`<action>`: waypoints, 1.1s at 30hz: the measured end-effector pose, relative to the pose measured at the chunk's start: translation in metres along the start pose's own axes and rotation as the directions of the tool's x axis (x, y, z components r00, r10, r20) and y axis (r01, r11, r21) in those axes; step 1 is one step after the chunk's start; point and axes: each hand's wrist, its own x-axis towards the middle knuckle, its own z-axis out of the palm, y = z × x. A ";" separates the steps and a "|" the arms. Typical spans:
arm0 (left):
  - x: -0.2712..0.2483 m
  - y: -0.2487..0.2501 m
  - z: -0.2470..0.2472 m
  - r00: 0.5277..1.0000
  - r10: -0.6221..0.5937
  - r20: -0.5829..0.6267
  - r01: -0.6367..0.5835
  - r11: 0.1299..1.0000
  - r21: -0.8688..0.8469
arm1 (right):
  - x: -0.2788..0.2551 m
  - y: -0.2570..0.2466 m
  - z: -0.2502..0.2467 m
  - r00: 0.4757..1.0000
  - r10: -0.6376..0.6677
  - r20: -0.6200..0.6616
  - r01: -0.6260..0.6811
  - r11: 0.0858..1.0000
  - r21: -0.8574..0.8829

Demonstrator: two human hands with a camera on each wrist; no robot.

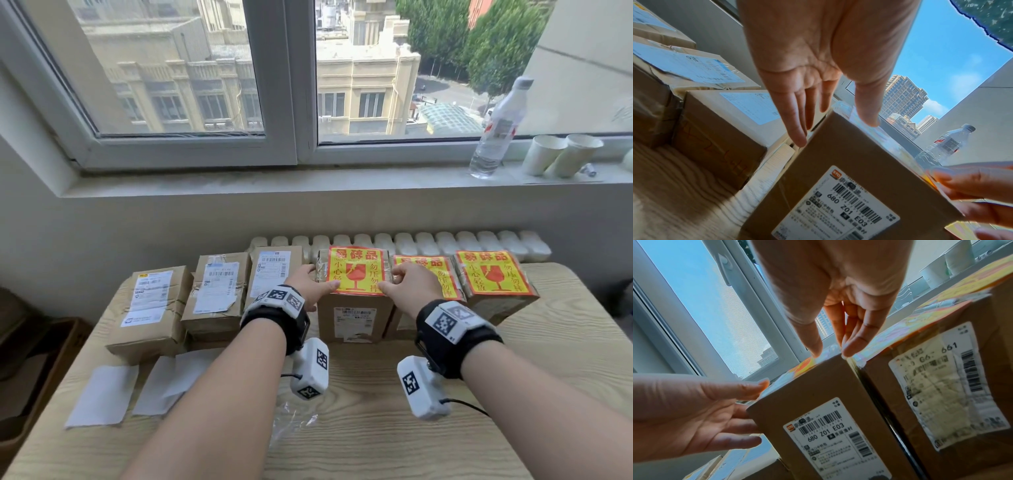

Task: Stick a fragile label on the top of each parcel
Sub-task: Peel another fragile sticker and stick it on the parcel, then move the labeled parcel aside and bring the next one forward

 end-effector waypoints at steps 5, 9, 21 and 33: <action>-0.015 -0.007 -0.008 0.997 0.047 -0.060 -0.040 0.993 0.109 | -0.005 0.001 -0.006 0.998 -0.015 -0.067 0.019 0.998 0.064; -0.034 -0.013 -0.014 0.996 0.026 -0.089 -0.022 0.999 0.048 | -0.017 -0.002 -0.008 0.994 -0.068 -0.088 0.077 0.992 0.100; -0.072 -0.086 -0.046 0.969 -0.042 -0.243 0.029 0.998 -0.060 | -0.058 -0.044 0.038 0.955 -0.289 0.069 0.274 0.946 0.172; -0.008 -0.109 -0.101 0.978 -0.054 -0.203 0.038 0.996 -0.079 | -0.032 -0.108 0.110 0.955 -0.205 0.216 0.168 0.969 0.181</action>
